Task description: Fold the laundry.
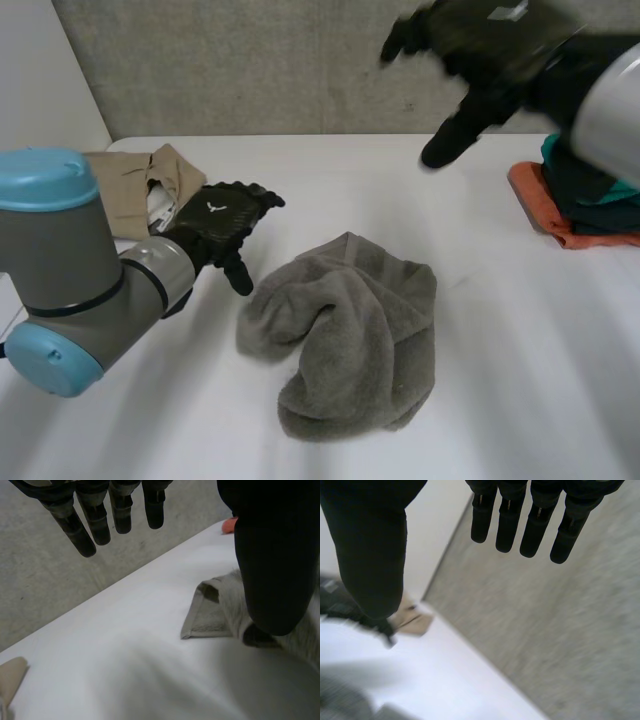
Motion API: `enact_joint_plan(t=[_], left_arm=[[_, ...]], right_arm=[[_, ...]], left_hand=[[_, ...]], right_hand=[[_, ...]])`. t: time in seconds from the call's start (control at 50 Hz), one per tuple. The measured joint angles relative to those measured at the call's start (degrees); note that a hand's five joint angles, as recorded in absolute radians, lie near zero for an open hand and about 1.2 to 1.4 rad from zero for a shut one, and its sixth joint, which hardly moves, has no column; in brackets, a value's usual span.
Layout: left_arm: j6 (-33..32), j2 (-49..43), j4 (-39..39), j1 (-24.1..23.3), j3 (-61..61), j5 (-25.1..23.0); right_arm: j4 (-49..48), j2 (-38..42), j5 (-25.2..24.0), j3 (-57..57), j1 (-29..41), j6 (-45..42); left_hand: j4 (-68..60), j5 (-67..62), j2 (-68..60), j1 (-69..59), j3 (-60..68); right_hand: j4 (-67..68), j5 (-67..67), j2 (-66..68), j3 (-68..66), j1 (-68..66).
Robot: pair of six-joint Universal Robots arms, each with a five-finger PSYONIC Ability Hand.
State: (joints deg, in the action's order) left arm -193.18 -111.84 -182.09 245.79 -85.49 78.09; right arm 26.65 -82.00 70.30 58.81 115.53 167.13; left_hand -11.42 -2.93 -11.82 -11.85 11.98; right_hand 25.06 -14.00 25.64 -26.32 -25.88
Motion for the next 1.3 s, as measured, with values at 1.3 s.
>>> enact_joint_plan(t=[1.3], left_arm=[[8.1,-9.2,1.2,7.9,12.0,-8.3]], right_arm=[[-15.8,7.4,3.1,-15.7,9.5,14.9]], left_hand=[[0.0,0.0,0.0,0.0,0.0]], right_hand=[[43.5,-42.3,41.5,-41.6,-39.2]])
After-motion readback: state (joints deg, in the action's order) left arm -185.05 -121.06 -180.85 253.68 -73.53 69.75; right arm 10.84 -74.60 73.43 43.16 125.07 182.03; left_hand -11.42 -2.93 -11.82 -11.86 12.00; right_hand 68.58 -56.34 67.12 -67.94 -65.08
